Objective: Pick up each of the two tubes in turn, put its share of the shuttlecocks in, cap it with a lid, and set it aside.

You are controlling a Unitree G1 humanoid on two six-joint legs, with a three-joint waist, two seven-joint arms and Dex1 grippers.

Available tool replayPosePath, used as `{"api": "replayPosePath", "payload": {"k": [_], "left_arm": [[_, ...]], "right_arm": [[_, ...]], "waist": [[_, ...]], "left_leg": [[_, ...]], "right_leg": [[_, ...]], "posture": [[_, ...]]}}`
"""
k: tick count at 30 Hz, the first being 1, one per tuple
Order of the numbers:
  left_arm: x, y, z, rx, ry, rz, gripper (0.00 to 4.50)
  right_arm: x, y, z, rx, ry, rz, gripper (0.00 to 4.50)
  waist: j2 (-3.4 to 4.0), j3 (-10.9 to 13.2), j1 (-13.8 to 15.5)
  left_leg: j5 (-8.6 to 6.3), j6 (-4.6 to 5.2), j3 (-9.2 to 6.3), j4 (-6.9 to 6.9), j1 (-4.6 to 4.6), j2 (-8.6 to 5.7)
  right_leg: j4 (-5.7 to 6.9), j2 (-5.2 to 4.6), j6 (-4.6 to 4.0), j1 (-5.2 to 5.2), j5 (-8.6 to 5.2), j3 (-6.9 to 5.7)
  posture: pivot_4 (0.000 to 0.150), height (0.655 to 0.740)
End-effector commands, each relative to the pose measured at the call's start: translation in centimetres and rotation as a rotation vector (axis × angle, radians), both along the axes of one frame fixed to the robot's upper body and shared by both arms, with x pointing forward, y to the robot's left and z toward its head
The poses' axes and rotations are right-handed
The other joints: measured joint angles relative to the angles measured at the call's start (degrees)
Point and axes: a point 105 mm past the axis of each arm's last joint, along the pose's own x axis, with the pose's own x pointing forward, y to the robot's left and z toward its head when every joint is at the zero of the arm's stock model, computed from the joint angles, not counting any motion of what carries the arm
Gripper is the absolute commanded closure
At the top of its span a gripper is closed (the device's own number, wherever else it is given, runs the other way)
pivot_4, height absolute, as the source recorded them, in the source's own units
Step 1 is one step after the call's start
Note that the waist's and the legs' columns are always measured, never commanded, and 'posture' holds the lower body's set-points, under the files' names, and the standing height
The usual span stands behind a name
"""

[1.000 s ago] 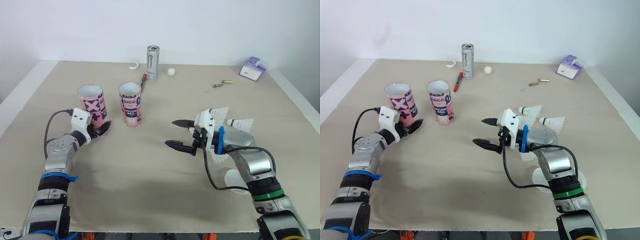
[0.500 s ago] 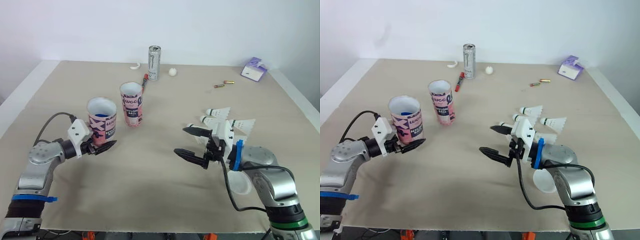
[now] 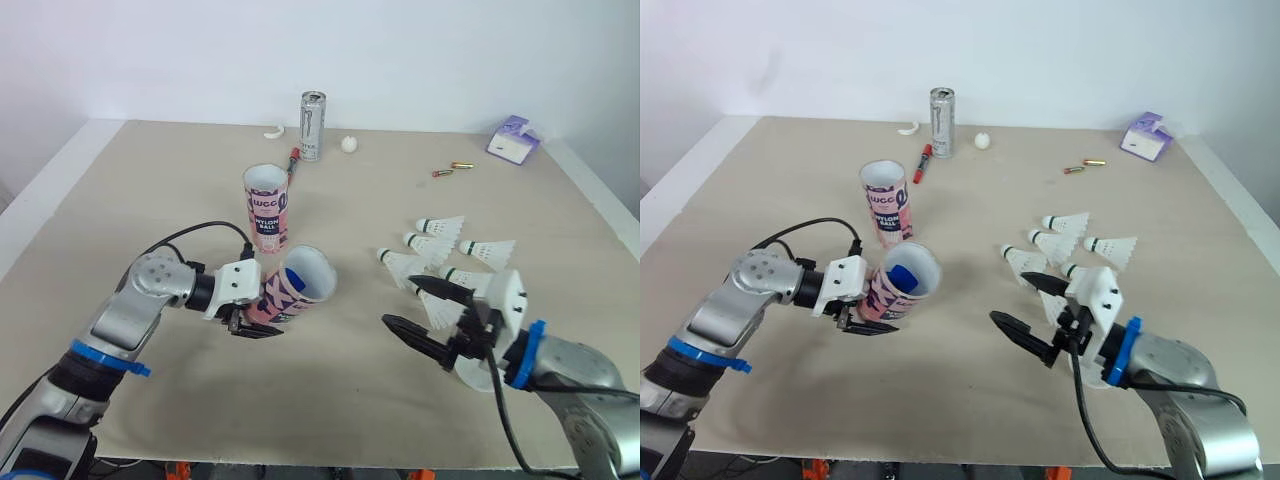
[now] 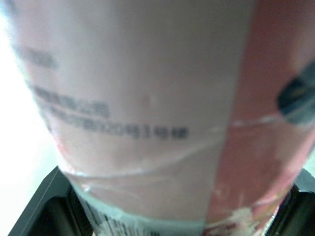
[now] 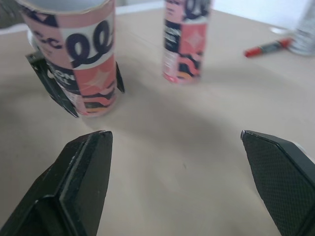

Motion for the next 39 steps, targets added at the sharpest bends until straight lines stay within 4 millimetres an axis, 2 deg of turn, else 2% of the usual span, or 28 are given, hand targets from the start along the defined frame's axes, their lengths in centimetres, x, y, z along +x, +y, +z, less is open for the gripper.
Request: {"api": "replayPosePath", "payload": {"k": [1, 9, 12, 15, 26, 32, 38, 39], "left_arm": [[0.1, -0.2, 1.3, 0.100, -0.002, -0.052, 0.73], [0.0, -1.5, 1.5, 0.222, 0.031, -0.076, 0.73], [0.5, -1.9, 1.4, 0.239, 0.013, -0.048, 0.73], [1.0, -2.3, 1.4, 0.250, -0.002, -0.021, 0.73], [1.3, -3.3, 1.1, 0.286, -0.073, -0.019, 0.73], [1.2, -3.6, 1.1, 0.273, -0.079, -0.017, 0.73], [1.3, -3.6, 1.1, 0.271, -0.080, -0.008, 0.73], [1.3, -3.6, 1.1, 0.270, -0.079, -0.008, 0.80]], "right_arm": [[-1.1, -1.4, 0.8, 0.025, -0.019, -0.096, 0.00], [-2.5, -4.0, -0.8, 0.116, 0.099, -0.292, 0.00], [-2.7, -4.2, -1.6, 0.127, 0.140, -0.326, 0.00], [-2.7, -3.6, -2.5, 0.132, 0.186, -0.335, 0.00], [0.3, -2.5, -3.9, 0.134, 0.218, -0.468, 0.00], [2.5, -3.3, -4.2, 0.147, 0.230, -0.576, 0.00], [3.7, -3.5, -4.1, 0.143, 0.242, -0.624, 0.00], [3.8, -3.6, -4.2, 0.138, 0.245, -0.628, 0.25]], "waist": [[0.06, 0.0, -0.3], [0.12, 0.0, 0.0], [0.12, 0.0, 0.2], [0.13, 0.0, 0.2], [0.18, 0.0, 0.2], [0.20, 0.0, 0.2], [0.24, -0.1, 0.2], [0.23, -0.1, 0.2]], "left_leg": [[0.00, 0.00, -0.05, 0.00, 0.04, 0.04], [0.01, 0.02, -0.22, 0.07, 0.00, -0.03], [0.01, 0.02, -0.29, 0.07, -0.03, -0.03], [0.01, 0.02, -0.29, 0.09, -0.03, -0.03], [0.01, 0.02, -0.34, 0.09, -0.07, -0.08], [0.01, 0.02, -0.37, 0.09, -0.09, -0.10], [0.02, 0.02, -0.37, 0.10, -0.09, -0.10], [0.02, 0.03, -0.38, 0.10, -0.09, -0.10]], "right_leg": [[0.00, 0.05, -0.04, 0.02, 0.00, -0.01], [0.04, 0.04, -0.33, 0.09, -0.18, -0.07], [0.05, 0.06, -0.37, 0.10, -0.21, -0.12], [0.04, 0.06, -0.37, 0.11, -0.21, -0.11], [0.05, 0.06, -0.35, 0.10, -0.23, -0.10], [0.05, 0.06, -0.34, 0.11, -0.24, -0.10], [0.07, 0.07, -0.25, 0.10, -0.18, -0.09], [0.08, 0.07, -0.21, 0.11, -0.17, -0.10]], "posture": [[0.150, 0.7400], [0.150, 0.7400], [0.150, 0.7400], [0.150, 0.7400], [0.150, 0.7400], [0.150, 0.7400], [0.150, 0.7400], [0.150, 0.7400]]}}
